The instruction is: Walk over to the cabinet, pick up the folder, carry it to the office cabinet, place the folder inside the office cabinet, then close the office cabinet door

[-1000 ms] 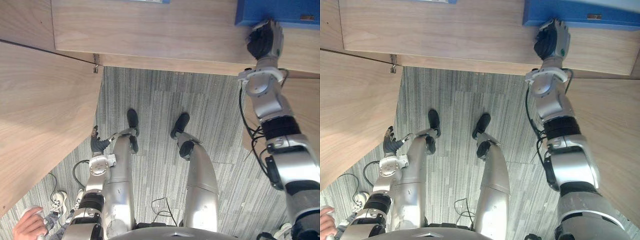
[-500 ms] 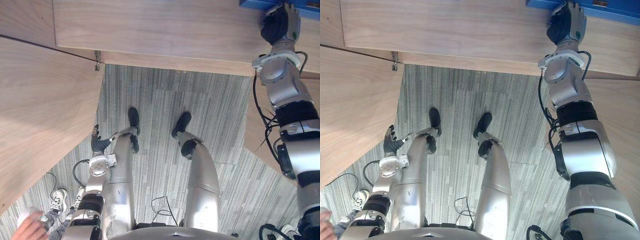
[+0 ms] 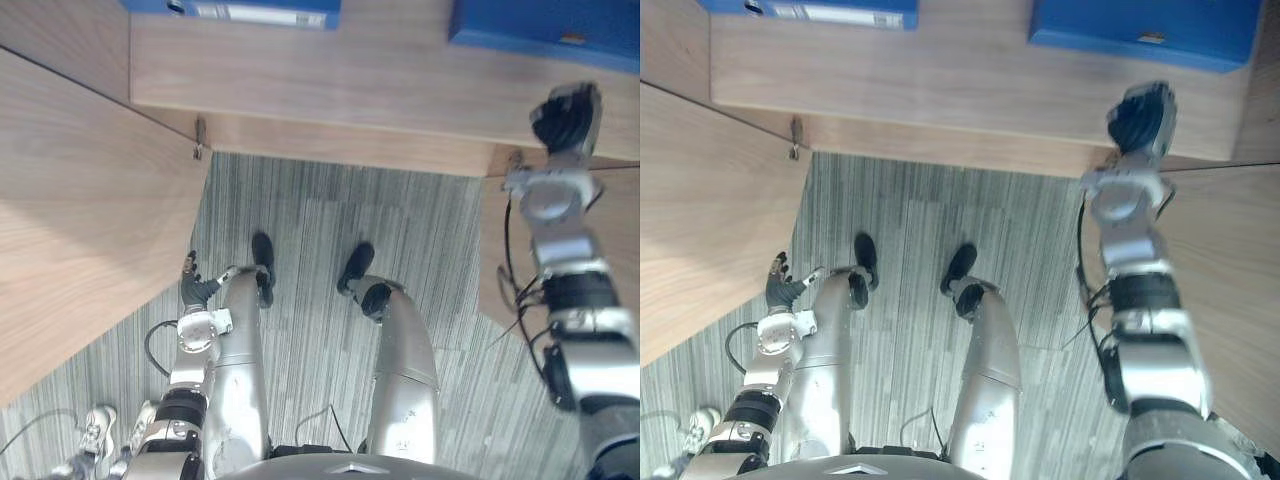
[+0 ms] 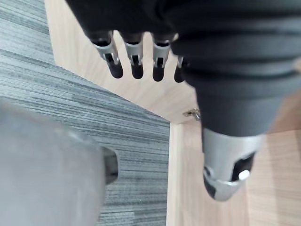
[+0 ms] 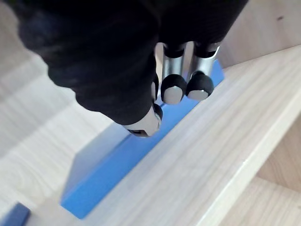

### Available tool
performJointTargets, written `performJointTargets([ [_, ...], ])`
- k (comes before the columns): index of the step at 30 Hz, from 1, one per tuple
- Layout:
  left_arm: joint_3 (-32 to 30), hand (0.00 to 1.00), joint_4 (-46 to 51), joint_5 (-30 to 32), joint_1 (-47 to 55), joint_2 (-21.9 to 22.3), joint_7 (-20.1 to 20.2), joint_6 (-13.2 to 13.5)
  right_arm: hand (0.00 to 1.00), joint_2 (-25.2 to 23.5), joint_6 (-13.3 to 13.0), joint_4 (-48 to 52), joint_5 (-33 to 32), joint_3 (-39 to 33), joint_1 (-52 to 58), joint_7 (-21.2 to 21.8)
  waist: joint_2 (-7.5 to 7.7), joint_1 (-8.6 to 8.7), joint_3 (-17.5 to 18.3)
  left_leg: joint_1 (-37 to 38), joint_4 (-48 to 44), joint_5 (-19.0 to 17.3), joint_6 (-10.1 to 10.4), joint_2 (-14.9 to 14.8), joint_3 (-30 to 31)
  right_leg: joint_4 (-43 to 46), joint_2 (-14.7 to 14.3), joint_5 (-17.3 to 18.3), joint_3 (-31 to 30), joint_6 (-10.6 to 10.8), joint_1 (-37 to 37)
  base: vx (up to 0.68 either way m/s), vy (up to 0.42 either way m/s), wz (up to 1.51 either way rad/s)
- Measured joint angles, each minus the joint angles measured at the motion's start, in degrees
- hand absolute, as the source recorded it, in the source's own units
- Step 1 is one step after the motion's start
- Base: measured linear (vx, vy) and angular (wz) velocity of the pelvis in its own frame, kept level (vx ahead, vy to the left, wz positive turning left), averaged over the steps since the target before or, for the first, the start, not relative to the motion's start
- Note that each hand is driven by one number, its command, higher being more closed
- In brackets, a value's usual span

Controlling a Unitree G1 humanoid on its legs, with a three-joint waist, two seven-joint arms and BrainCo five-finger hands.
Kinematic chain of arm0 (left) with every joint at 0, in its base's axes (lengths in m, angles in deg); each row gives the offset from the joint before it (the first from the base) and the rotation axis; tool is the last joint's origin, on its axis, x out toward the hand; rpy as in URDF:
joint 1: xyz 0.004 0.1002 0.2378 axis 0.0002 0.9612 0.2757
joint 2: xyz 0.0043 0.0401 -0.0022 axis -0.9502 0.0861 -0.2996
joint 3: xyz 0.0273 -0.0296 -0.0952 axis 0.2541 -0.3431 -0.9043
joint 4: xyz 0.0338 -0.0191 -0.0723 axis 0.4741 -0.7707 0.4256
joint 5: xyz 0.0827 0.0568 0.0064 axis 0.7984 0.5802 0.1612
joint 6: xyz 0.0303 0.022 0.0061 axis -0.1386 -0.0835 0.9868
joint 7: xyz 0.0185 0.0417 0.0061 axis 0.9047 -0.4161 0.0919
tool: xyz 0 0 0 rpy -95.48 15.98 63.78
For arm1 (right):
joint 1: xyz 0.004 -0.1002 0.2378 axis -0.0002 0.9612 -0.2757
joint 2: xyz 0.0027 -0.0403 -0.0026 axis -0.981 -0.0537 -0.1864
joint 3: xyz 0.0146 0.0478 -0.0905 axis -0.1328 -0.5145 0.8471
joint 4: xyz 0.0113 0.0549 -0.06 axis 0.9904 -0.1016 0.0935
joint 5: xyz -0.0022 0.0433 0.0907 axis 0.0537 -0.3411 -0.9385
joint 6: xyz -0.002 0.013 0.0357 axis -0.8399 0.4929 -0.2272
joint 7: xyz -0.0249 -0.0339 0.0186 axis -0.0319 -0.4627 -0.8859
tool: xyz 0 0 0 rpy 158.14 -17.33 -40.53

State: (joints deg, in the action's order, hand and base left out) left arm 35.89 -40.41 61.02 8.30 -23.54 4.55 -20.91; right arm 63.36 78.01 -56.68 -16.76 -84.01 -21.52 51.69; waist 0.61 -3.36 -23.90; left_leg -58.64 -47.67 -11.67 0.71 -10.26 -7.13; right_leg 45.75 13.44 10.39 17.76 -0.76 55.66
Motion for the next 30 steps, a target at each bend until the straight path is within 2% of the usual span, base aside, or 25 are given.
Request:
performJointTargets([
  [1, 0.0, 0.00, 0.0, 0.1, 0.3, 0.0, 0.0, -0.2, 1.00, -1.9, -0.4, 2.1, -0.4, -0.9, 2.2, -0.4, 0.00, 0.07, 0.0, 1.4, 0.2, -0.2, 0.1, -0.3, -0.4, -0.5, -0.3, 0.0, -0.1, 0.0, -1.3, -0.03, -0.023, -0.22],
  [3, 0.0, 0.00, 0.1, 1.1, 1.6, 0.2, 0.1, -0.9, 1.00, -9.8, -1.7, 10.5, -2.2, -3.8, 11.1, -1.7, 0.10, 0.42, 0.1, 7.9, 2.7, -0.5, 0.3, -0.8, -1.5, -3.7, -1.6, -0.9, -0.9, 0.5, -7.1, -0.02, -0.027, -0.24],
  [4, 0.0, 0.00, 0.0, 1.2, 1.9, 0.2, 0.1, -0.9, 1.00, -11.5, -2.1, 12.0, -2.9, -4.2, 13.0, -1.7, 0.18, 0.49, 0.2, 9.5, 3.4, -0.5, 0.3, -1.0, -2.0, -4.7, -1.9, -1.1, -1.1, 0.5, -8.5, -0.02, -0.026, -0.29],
  [6, -0.3, 0.00, 0.0, 1.9, 4.0, 1.2, 0.6, -1.2, 1.00, -18.4, -3.0, 17.3, -4.4, -5.0, 20.3, -1.7, 0.30, 0.91, 1.5, 15.1, 6.3, -0.6, 0.5, -1.7, -3.8, -8.9, -3.1, -1.8, -1.3, 0.7, -13.7, 0.02, -0.012, -0.30],
  [8, -0.3, 0.00, -0.1, 2.6, 5.9, 2.3, 1.0, -1.5, 1.00, -22.4, -3.7, 20.4, -4.4, -4.6, 25.3, -1.3, 0.34, 1.28, 2.3, 20.1, 8.0, -0.8, 0.6, -2.0, -4.7, -11.5, -3.9, -2.5, -1.7, 1.0, -18.4, 0.07, 0.008, -0.21],
  [10, -0.3, 0.00, -0.6, 3.6, 8.4, 2.9, 1.4, -1.5, 1.00, -24.7, -4.8, 22.0, -4.3, -3.3, 29.7, -0.9, 0.73, 1.49, 4.7, 24.2, 9.7, -1.0, 0.8, -2.3, -6.1, -13.8, -4.6, -2.9, -2.4, 1.4, -21.9, 0.09, 0.028, -0.28],
  [13, -0.2, 0.00, -3.4, 6.0, 11.1, 3.0, 2.6, -2.1, 1.00, -26.1, -5.7, 23.1, -3.3, -1.1, 36.2, 2.3, 1.39, 1.69, 8.1, 31.7, 13.7, -1.1, 1.0, -2.3, -8.1, -18.4, -5.7, -4.2, -3.5, 2.1, -28.3, 0.13, 0.028, -0.26],
  [15, -0.2, 0.00, -7.6, 7.9, 12.1, 2.7, 3.1, -2.2, 1.00, -26.6, -6.0, 22.5, 0.0, -0.2, 39.5, 4.5, 1.62, 1.98, 10.7, 35.3, 17.1, -0.7, 1.7, -1.6, -8.8, -21.8, -6.3, -5.1, -4.4, 2.4, -31.4, 0.15, 0.027, -0.19],
  [18, -0.3, 0.00, -16.4, 10.2, 12.1, 1.3, 3.4, -3.4, 1.00, -26.6, -6.9, 10.4, 2.6, -0.2, 39.9, 7.2, 1.72, 3.99, 13.3, 40.7, 23.8, 1.5, 2.0, 0.2, -9.5, -29.5, -7.0, -8.3, -4.9, 3.2, -36.9, 0.16, 0.020, -0.07],
  [21, -0.7, 0.00, -18.9, 11.3, 12.4, 0.5, 3.4, -3.9, 1.00, -27.0, -5.9, -2.3, 2.9, -0.2, 39.0, 9.9, 1.53, 3.96, 13.6, 46.0, 29.1, 3.4, 2.2, 1.6, -11.3, -36.2, -7.8, -11.7, -6.4, 3.6, -41.9, 0.10, 0.019, -0.24],
  [26, -1.4, 0.00, -20.7, 12.3, 12.8, -0.1, 3.9, -4.0, 1.00, -27.5, -4.3, -16.9, 2.9, -0.3, 38.8, 11.1, 0.94, 3.96, 15.8, 52.1, 35.5, 5.4, 2.0, 3.8, -13.2, -43.4, -7.8, -15.3, -8.1, 4.1, -47.3, 0.04, 0.028, -0.17],
  [27, -1.3, 0.00, -21.2, 12.4, 13.1, -0.1, 4.7, -4.0, 0.00, -27.5, -4.1, -19.4, 2.9, -0.4, 38.7, 11.2, 0.81, 4.09, 16.0, 53.5, 36.4, 5.6, 2.0, 4.2, -13.4, -44.5, -7.8, -15.9, -8.5, 4.3, -48.6, 0.00, 0.035, -0.21],
  [30, -1.2, 0.00, -22.0, 12.5, 13.8, -0.1, 5.6, -4.0, 0.00, -27.5, -3.1, -24.2, 2.9, -0.6, 38.5, 11.5, 1.02, 4.13, 16.8, 55.7, 38.8, 6.3, 1.8, 5.2, -13.6, -45.5, -7.5, -16.3, -9.5, 4.5, -49.8, -0.06, 0.021, -0.12],
])
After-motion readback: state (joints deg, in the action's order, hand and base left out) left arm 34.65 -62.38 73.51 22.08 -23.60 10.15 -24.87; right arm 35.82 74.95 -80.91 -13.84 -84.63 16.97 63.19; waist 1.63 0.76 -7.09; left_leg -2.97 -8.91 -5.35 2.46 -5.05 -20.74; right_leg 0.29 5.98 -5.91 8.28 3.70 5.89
